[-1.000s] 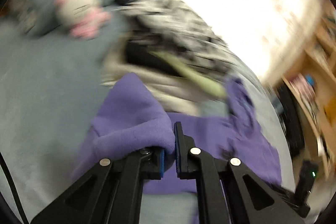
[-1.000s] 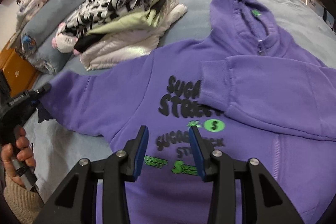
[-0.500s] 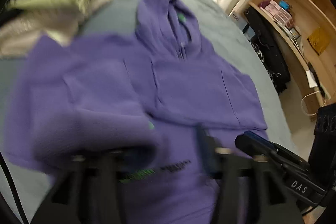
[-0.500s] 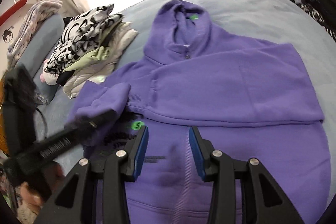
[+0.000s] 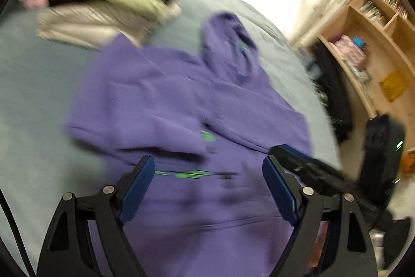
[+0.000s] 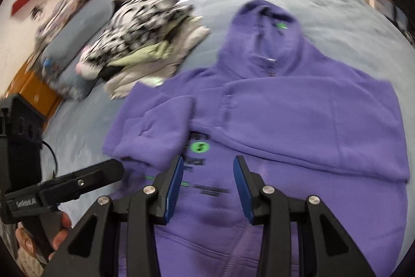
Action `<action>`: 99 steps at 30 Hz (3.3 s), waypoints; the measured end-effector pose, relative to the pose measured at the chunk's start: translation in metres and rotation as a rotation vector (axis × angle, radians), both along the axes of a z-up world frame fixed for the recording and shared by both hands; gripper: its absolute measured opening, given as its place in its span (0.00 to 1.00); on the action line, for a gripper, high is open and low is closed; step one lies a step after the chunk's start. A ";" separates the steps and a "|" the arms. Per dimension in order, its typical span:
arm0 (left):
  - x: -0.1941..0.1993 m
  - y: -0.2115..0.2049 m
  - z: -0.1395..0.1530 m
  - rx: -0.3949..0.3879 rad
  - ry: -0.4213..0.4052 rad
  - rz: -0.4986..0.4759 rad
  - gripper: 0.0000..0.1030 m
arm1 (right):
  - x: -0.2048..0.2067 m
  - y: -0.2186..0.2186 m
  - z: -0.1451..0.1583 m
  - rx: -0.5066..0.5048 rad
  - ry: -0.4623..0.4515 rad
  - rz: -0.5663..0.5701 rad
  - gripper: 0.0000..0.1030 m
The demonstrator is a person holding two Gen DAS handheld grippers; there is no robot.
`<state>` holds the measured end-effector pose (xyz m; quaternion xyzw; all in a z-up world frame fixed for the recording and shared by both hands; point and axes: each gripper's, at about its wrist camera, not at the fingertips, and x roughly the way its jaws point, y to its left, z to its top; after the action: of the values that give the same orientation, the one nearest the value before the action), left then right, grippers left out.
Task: Fold large clothes
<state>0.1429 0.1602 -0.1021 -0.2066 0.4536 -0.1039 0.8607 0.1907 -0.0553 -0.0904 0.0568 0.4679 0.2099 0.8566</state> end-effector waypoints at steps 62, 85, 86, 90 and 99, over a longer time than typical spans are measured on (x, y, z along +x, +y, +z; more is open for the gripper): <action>0.124 0.053 -0.091 0.092 0.229 0.029 0.81 | 0.128 -0.183 -0.089 0.146 0.282 -0.366 0.48; 0.145 0.022 -0.083 0.272 0.079 0.000 0.21 | 0.120 -0.161 -0.070 -0.098 0.110 -0.345 0.15; 0.141 0.019 -0.076 0.305 0.050 -0.013 0.21 | 0.115 -0.159 -0.062 -0.118 0.096 -0.346 0.15; 0.121 -0.001 -0.040 0.399 -0.053 -0.077 0.25 | 0.095 -0.151 -0.035 -0.099 0.016 -0.305 0.16; 0.108 -0.061 -0.023 0.254 -0.063 -0.139 0.34 | 0.073 -0.068 -0.045 0.018 0.093 -0.099 0.16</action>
<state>0.2504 0.0995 -0.1252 -0.0606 0.4493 -0.1115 0.8843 0.2634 -0.1237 -0.1354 0.0973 0.5019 0.1687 0.8427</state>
